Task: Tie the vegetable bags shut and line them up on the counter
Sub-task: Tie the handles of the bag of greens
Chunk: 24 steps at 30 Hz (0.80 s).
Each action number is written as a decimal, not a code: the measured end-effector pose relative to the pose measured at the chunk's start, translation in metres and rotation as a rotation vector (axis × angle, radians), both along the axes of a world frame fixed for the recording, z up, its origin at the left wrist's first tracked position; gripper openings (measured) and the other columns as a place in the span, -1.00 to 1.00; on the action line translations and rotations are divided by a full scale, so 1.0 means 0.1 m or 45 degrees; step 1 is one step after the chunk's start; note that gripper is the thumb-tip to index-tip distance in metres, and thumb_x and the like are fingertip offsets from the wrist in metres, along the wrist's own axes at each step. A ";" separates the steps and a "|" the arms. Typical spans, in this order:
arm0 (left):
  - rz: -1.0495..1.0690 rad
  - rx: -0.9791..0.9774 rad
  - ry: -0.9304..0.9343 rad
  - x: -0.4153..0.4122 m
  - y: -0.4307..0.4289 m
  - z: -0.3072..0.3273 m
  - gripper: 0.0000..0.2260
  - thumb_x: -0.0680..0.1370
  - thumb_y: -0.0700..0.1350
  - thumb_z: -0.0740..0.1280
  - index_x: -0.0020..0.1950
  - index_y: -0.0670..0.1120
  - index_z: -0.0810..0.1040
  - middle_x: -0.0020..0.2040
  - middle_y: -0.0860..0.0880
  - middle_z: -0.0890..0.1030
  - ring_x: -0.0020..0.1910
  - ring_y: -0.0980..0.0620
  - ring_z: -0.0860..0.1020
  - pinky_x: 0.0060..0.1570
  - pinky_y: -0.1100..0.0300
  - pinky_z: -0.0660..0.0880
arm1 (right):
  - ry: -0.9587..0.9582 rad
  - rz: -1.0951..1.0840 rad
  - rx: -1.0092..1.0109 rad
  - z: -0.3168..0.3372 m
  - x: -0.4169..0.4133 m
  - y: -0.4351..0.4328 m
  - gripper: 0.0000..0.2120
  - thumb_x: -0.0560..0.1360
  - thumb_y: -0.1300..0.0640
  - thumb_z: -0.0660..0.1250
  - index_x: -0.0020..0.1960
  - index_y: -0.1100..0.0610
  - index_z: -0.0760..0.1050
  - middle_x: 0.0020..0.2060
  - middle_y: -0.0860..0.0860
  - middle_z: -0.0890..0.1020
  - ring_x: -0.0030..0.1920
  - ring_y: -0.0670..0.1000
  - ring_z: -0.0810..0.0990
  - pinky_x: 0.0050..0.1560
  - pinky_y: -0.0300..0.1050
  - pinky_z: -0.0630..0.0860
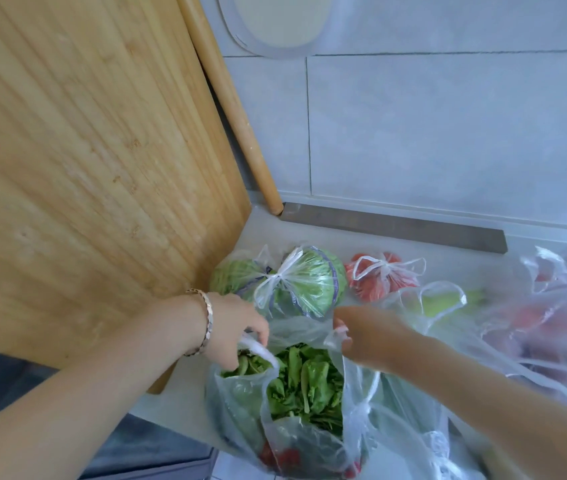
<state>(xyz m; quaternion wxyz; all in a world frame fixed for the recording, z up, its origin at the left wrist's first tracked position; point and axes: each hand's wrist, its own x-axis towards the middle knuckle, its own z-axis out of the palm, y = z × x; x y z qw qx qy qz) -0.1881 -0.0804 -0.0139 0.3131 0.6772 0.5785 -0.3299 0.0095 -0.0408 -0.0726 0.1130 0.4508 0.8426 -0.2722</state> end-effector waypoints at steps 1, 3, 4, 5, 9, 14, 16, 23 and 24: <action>-0.012 0.120 0.005 -0.02 -0.03 -0.04 -0.98 0.47 -0.05 0.28 -0.14 0.07 0.49 -0.18 0.07 0.46 -0.25 0.06 0.48 -0.27 0.16 0.44 | 0.056 -0.054 0.013 0.01 0.03 0.02 -0.78 0.50 0.21 0.21 0.13 0.08 0.47 0.03 0.00 0.61 -0.02 -0.02 0.59 0.02 -0.12 0.59; 0.044 0.534 -0.029 -0.05 -0.06 -0.13 -0.70 0.55 0.05 0.21 -0.37 0.03 0.32 -0.35 0.06 0.39 -0.39 0.06 0.40 -0.37 0.20 0.33 | 0.205 -0.211 -0.026 0.06 0.09 0.09 -0.87 0.50 0.20 0.21 -0.01 0.06 0.50 -0.11 -0.03 0.61 -0.15 -0.05 0.56 -0.06 -0.18 0.58; 0.187 0.752 -0.075 -0.09 -0.04 -0.18 -0.66 0.55 0.08 0.20 -0.39 0.02 0.28 -0.38 0.06 0.39 -0.40 0.05 0.39 -0.40 0.21 0.31 | 0.291 -0.318 -0.078 0.09 0.11 0.14 -0.90 0.48 0.21 0.23 -0.11 0.05 0.49 -0.21 -0.05 0.58 -0.24 -0.07 0.53 -0.16 -0.24 0.55; 0.347 0.935 -0.167 -0.13 -0.02 -0.20 -0.65 0.54 0.08 0.23 -0.40 0.00 0.29 -0.40 0.05 0.39 -0.42 0.04 0.38 -0.42 0.21 0.29 | 0.387 -0.449 -0.149 0.14 0.12 0.19 -0.87 0.45 0.25 0.24 -0.22 0.06 0.48 -0.32 -0.05 0.53 -0.34 -0.10 0.50 -0.28 -0.29 0.50; 0.895 1.080 -0.539 -0.27 0.00 -0.25 -0.74 0.51 -0.11 0.29 -0.35 -0.07 0.32 -0.40 -0.08 0.38 -0.41 0.00 0.32 -0.35 0.18 0.23 | 0.870 -1.028 -0.483 0.30 0.18 0.38 -0.77 0.45 0.40 0.23 -0.31 0.14 0.43 -0.46 0.06 0.40 -0.68 -0.13 0.38 -0.61 -0.36 0.32; 0.571 1.267 -0.611 -0.58 -0.01 -0.09 -0.65 0.38 -0.39 0.27 -0.33 0.06 0.33 -0.26 -0.13 0.47 -0.28 -0.07 0.45 -0.22 0.00 0.48 | 1.048 -1.191 -0.453 0.42 0.13 0.52 -0.88 0.52 0.33 0.15 -0.01 0.20 0.43 -0.44 0.07 0.35 -0.51 0.01 0.33 -0.44 -0.15 0.27; 0.561 1.595 -0.433 -0.64 -0.04 -0.07 -0.71 0.39 -0.29 0.40 -0.30 0.02 0.34 -0.27 0.02 0.41 -0.28 -0.07 0.45 -0.26 -0.03 0.49 | 1.065 -1.209 -0.436 0.44 0.11 0.53 -0.87 0.53 0.29 0.13 0.03 0.19 0.42 -0.46 0.05 0.35 -0.55 -0.01 0.35 -0.45 -0.17 0.27; 1.565 1.316 -1.005 -0.31 -0.11 -0.24 -0.73 0.43 -0.06 0.42 -0.41 -0.18 0.53 -0.46 -0.06 0.64 -0.24 -0.14 0.66 -0.09 0.01 0.58 | 0.889 -1.071 -0.638 0.51 0.10 0.43 -0.78 0.51 0.17 0.25 -0.30 0.18 0.41 -0.53 0.06 0.47 -0.56 0.00 0.50 -0.35 -0.14 0.47; 1.622 1.226 -1.151 -0.25 -0.11 -0.28 -0.78 0.44 -0.09 0.42 -0.37 -0.17 0.58 -0.42 -0.05 0.67 -0.18 -0.16 0.67 -0.03 -0.03 0.58 | 0.916 -1.030 -0.673 0.53 0.10 0.41 -0.78 0.51 0.20 0.25 -0.32 0.18 0.41 -0.52 0.05 0.48 -0.52 0.00 0.51 -0.33 -0.14 0.50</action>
